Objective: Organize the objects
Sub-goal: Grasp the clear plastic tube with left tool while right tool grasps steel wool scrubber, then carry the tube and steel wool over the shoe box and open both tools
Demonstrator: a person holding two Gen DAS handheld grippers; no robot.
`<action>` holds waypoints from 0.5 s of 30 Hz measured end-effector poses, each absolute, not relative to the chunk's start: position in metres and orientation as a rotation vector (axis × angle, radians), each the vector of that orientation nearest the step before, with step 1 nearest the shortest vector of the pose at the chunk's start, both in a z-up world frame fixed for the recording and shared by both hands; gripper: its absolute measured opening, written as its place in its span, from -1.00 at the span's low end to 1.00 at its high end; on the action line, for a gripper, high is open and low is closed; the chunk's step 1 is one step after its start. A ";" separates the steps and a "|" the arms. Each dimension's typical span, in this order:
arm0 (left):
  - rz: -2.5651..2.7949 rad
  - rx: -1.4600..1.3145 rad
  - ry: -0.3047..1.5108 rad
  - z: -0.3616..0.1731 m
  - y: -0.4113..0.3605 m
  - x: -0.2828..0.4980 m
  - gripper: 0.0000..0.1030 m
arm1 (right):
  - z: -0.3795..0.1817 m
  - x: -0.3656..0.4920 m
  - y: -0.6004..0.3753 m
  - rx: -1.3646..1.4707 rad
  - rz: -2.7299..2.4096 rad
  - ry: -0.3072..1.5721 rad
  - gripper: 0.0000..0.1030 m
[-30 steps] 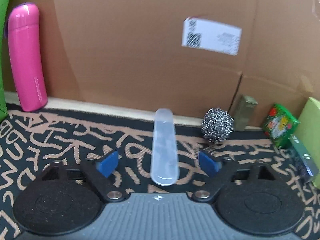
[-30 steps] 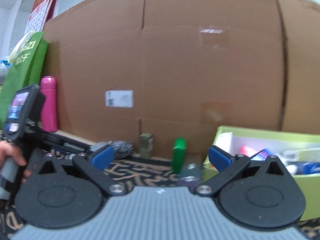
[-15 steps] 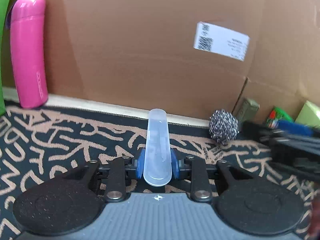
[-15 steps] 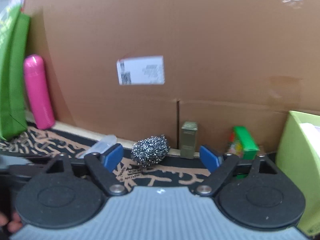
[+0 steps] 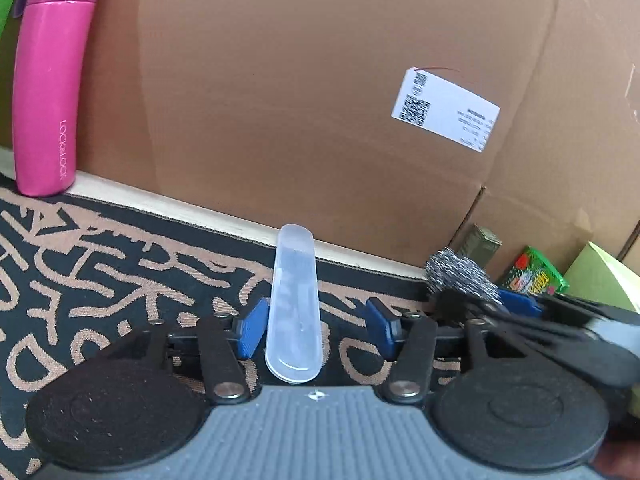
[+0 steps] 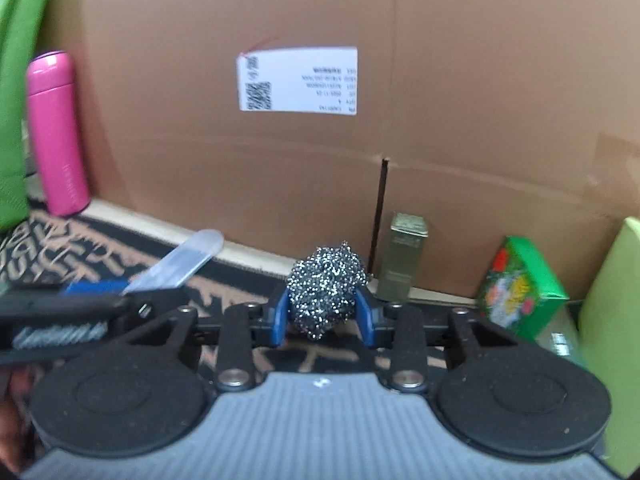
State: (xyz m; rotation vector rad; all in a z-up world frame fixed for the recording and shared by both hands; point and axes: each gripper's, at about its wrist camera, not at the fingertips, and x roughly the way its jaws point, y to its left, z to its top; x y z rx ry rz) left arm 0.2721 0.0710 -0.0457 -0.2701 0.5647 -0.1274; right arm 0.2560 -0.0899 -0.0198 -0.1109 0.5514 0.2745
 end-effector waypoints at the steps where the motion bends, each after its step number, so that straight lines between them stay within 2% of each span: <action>1: -0.135 -0.271 0.566 -0.047 0.073 0.274 -0.33 | -0.018 0.250 -0.094 -0.109 0.292 0.551 -0.33; 4: -0.179 -0.308 0.578 -0.049 0.080 0.275 -0.42 | -0.018 0.225 -0.109 -0.113 0.327 0.559 -0.33; 13: -0.326 -0.236 0.618 -0.045 0.049 0.264 -0.43 | -0.017 0.163 -0.151 -0.130 0.363 0.564 -0.32; 15: -0.285 -0.186 0.598 -0.046 0.039 0.261 -0.36 | -0.014 0.166 -0.156 -0.119 0.351 0.569 -0.28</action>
